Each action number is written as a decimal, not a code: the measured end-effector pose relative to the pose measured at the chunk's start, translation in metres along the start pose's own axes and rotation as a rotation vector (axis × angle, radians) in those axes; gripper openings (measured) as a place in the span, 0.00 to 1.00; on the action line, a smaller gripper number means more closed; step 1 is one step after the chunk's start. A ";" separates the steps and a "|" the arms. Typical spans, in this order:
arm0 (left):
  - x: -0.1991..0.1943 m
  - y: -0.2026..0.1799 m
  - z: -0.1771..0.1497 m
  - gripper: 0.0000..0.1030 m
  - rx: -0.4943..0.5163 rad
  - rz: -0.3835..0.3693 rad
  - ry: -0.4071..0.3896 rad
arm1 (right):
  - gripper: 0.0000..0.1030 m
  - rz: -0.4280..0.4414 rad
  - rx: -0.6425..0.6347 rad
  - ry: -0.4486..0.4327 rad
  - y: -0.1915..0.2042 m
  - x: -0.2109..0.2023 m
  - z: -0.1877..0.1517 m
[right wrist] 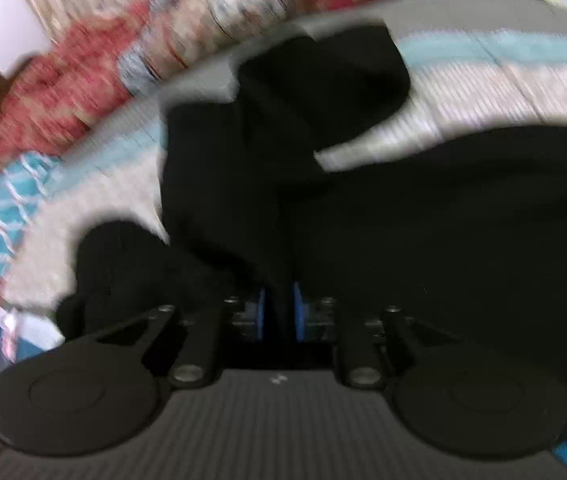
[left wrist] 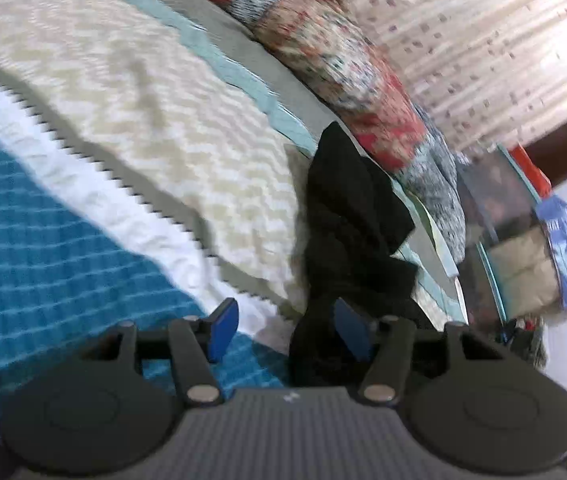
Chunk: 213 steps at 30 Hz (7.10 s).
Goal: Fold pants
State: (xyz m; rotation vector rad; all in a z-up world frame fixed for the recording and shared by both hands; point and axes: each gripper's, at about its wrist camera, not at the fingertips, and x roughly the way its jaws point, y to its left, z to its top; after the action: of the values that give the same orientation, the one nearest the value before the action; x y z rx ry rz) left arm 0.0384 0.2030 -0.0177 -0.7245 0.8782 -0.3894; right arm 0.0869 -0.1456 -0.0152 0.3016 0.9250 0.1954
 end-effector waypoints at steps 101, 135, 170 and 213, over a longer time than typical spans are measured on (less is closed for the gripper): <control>0.137 -0.003 0.103 0.27 0.246 0.374 -0.108 | 0.57 -0.004 0.341 -0.187 -0.097 0.051 0.152; 0.121 -0.002 0.091 0.31 0.306 0.293 -0.174 | 0.18 -0.283 0.476 -0.273 -0.220 -0.085 0.093; 0.148 0.015 0.103 0.34 0.357 0.295 -0.243 | 0.55 0.033 -0.349 -0.085 0.012 -0.006 0.094; 0.108 -0.013 0.104 0.57 0.399 0.347 -0.216 | 0.37 -0.210 0.259 -0.334 -0.224 -0.080 0.138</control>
State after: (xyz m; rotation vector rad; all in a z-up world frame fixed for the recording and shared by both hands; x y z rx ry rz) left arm 0.1853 0.1736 -0.0241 -0.2320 0.6767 -0.1630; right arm 0.1590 -0.4035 0.0471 0.4582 0.6434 -0.1676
